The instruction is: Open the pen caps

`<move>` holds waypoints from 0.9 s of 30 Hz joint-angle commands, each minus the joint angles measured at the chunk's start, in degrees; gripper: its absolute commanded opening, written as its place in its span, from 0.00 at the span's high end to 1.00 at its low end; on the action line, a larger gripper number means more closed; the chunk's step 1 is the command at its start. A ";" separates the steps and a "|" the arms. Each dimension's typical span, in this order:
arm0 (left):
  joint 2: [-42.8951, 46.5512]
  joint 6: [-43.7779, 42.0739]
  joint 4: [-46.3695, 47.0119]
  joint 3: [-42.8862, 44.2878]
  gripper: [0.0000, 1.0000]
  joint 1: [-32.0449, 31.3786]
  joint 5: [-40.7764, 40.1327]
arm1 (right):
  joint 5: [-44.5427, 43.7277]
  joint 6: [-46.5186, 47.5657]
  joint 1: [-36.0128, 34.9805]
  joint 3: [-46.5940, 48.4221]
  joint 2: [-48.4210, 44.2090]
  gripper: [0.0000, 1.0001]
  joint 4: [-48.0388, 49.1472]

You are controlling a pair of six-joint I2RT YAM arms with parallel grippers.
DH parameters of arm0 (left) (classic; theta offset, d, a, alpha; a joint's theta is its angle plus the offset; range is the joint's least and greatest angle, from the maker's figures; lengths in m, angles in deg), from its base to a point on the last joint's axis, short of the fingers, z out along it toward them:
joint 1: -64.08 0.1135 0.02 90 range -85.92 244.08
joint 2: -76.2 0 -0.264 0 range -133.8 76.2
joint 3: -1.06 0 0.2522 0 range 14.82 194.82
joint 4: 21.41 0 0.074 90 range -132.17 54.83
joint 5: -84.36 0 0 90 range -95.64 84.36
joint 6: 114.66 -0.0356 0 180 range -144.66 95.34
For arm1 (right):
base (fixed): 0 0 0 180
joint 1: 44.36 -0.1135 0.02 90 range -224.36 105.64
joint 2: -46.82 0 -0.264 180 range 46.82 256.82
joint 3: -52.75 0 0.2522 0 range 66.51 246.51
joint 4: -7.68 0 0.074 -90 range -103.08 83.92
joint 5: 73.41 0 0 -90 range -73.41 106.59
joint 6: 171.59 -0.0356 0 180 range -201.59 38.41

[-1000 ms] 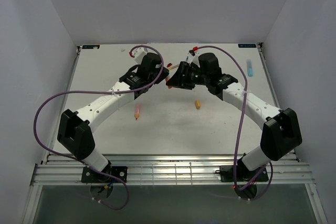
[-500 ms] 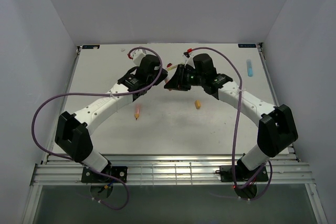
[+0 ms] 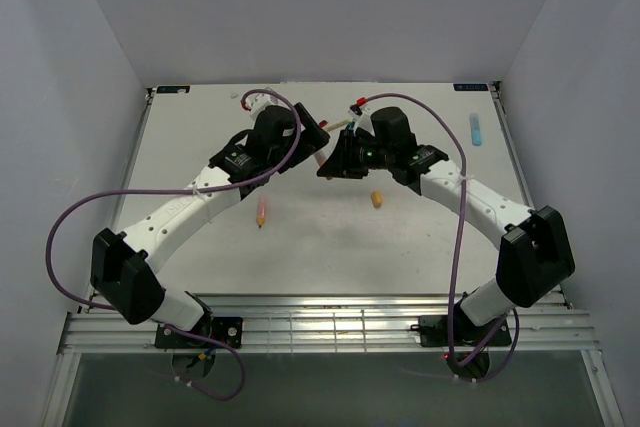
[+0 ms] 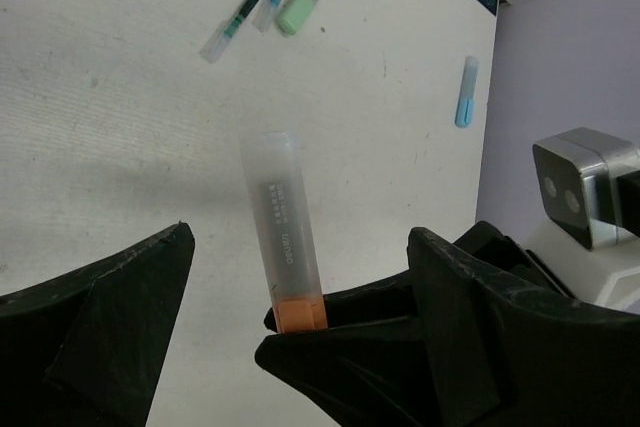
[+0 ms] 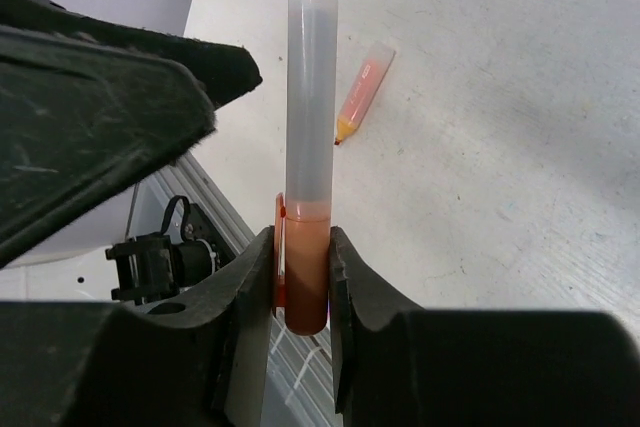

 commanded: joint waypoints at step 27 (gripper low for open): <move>-1.42 9.47 -4.54 -1.37 0.30 1.76 9.07 | 3.37 4.67 -0.11 0.48 -2.69 0.92 0.41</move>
